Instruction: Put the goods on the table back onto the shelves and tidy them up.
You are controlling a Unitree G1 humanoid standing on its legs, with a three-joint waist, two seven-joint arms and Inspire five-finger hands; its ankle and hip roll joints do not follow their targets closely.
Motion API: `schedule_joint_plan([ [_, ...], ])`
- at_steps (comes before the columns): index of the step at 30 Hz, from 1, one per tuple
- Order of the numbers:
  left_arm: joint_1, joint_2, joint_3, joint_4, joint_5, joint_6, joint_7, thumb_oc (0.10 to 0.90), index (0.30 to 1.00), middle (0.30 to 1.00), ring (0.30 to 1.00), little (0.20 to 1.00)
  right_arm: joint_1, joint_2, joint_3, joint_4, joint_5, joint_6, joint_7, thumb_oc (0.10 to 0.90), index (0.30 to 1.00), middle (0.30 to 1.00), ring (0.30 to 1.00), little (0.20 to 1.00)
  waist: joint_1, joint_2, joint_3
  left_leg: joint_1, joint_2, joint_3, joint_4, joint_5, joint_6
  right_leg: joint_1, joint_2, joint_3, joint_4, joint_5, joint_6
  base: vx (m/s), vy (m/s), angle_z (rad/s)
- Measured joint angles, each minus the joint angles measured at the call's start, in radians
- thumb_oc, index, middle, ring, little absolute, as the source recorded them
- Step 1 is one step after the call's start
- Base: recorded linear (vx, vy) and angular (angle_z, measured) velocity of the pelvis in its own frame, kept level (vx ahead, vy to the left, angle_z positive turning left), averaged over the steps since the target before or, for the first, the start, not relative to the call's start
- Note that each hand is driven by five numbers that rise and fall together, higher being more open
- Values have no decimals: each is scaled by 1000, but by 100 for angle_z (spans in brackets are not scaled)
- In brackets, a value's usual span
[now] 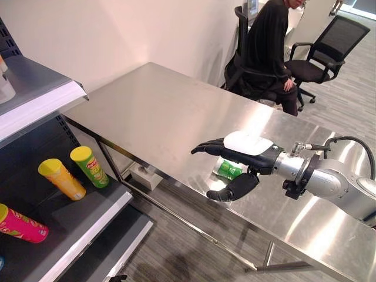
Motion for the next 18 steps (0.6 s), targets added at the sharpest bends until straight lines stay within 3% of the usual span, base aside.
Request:
schedule_joint_plan([
  [1, -1, 4, 3, -2, 0, -1, 0, 800, 900, 900, 900, 900, 6, 4, 0, 4, -1, -1, 0, 800, 900, 900, 900, 900, -1, -9, 3, -19, 2, -1, 37, -1, 0, 1, -4, 0, -1, 5, -7, 11, -6, 9],
  [2, -8, 13, 10, -3, -5, -3, 0, 800, 900, 900, 900, 900, 13, 14, 1, 18, -1, -2, 1, 800, 900, 900, 900, 900, -2, -30, 10, -75, 6, -3, 126, -34, -3, 4, -18, 1, -1, 15, -22, 11, -6, 13],
  [3, -14, 17, 6, -5, -4, -4, 0, 800, 900, 900, 900, 900, 14, 16, 4, 31, -2, -1, 3, 800, 900, 900, 900, 900, -2, -39, 12, -115, 2, -8, 180, -72, 18, 6, -27, 11, 2, 16, -23, 14, -9, 18],
  [4, -16, 8, 3, -4, -4, -3, -1, 800, 900, 900, 900, 900, 19, 5, 3, 37, -3, 7, 4, 800, 900, 900, 900, 900, -6, -26, 8, -113, -5, -4, 90, -54, 27, 12, -26, 14, 3, 16, -23, 13, -7, 15],
  [5, -12, -14, -7, -2, -4, -2, -3, 800, 900, 900, 900, 900, 31, -15, -8, 41, -9, 8, 4, 800, 900, 900, 900, 900, -7, 25, 3, -98, 9, 1, -7, 41, 47, 13, 1, 13, 20, 14, -21, 15, -8, 5],
  [6, -4, -26, -14, 7, -3, 3, -3, 800, 900, 900, 900, 900, 88, 12, -21, 73, -14, 16, 2, 800, 900, 900, 900, 900, -6, 40, 5, -41, 13, 5, -54, 37, 45, -2, -23, 15, 93, -26, 20, 12, -6, -5],
  [7, -8, -30, -20, 9, -3, 4, -4, 800, 900, 900, 900, 900, 106, 12, -21, 78, -19, 17, 3, 800, 900, 900, 900, 900, -6, 45, 8, -35, 13, 3, -57, 36, 46, -11, -28, 15, 94, -46, 34, 12, -6, -14],
  [8, -7, -20, -22, 9, -3, 4, -3, 800, 900, 900, 900, 900, 116, 13, -21, 77, -28, 17, 4, 800, 900, 900, 900, 900, -6, 27, 2, -34, 8, 3, -60, 36, 45, -19, -30, 15, 21, -38, 43, 15, -7, -7],
  [9, -10, 4, -22, 9, -2, 4, -5, 800, 900, 900, 900, 900, 117, 23, -24, 75, -38, 17, 4, 800, 900, 900, 900, 900, -12, -6, 2, -39, -14, 1, -65, 35, 45, -40, -45, 16, -55, 79, 32, 0, 0, 0],
  [10, -12, 13, -21, 9, 0, 4, -4, 800, 900, 900, 900, 900, 132, 37, -34, 81, -40, 17, 5, 800, 900, 900, 900, 900, -16, -12, 0, -33, -15, -1, -73, 37, 41, -34, -47, 3, -54, 61, 44, 0, 0, 0],
  [14, -6, -17, -20, -1, 5, 3, -4, 800, 900, 900, 900, 900, 144, 53, -42, 119, -43, 28, 5, 800, 900, 900, 900, 900, -7, 22, 0, -27, -6, 1, -75, 43, 32, -29, -26, 7, -55, 57, 37, 8, -6, 1],
  [18, 2, -20, 0, -1, 5, 3, -4, 800, 900, 900, 900, 900, 158, 53, -46, 121, -43, 42, 5, 800, 900, 900, 900, 900, -8, 22, 2, -24, -3, 1, -75, 43, 32, -21, -23, 1, -55, 56, 35, 9, -4, 4],
])
